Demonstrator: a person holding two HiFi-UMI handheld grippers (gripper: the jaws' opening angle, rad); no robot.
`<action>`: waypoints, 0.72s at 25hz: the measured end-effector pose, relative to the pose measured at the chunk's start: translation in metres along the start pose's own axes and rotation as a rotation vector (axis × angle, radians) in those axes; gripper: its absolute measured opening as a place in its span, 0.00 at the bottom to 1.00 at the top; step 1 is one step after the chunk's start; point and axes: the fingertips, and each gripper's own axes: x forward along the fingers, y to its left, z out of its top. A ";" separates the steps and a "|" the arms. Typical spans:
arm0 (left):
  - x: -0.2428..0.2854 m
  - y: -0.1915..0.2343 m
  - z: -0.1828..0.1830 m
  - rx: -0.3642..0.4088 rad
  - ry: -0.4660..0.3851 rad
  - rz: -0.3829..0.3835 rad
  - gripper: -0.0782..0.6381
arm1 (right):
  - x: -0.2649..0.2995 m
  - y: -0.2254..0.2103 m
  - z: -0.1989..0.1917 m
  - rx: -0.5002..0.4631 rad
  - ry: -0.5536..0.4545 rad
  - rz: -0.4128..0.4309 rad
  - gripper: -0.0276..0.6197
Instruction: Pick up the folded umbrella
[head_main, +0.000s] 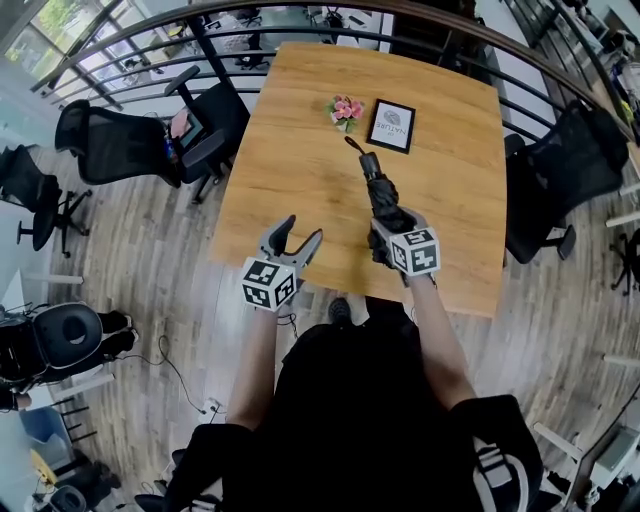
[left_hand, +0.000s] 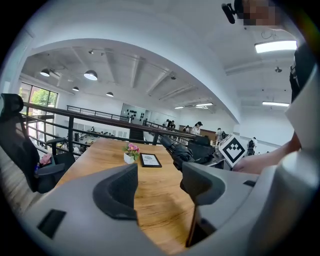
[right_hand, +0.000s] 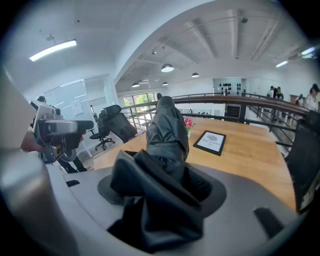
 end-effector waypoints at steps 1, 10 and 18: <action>0.000 0.000 0.002 0.004 -0.002 -0.001 0.50 | -0.003 0.000 0.004 0.003 -0.014 -0.004 0.46; 0.001 -0.005 0.014 0.030 -0.011 -0.034 0.50 | -0.029 -0.005 0.048 -0.052 -0.147 -0.041 0.46; -0.008 -0.003 0.015 0.026 -0.018 -0.040 0.50 | -0.039 0.002 0.058 -0.110 -0.193 -0.076 0.46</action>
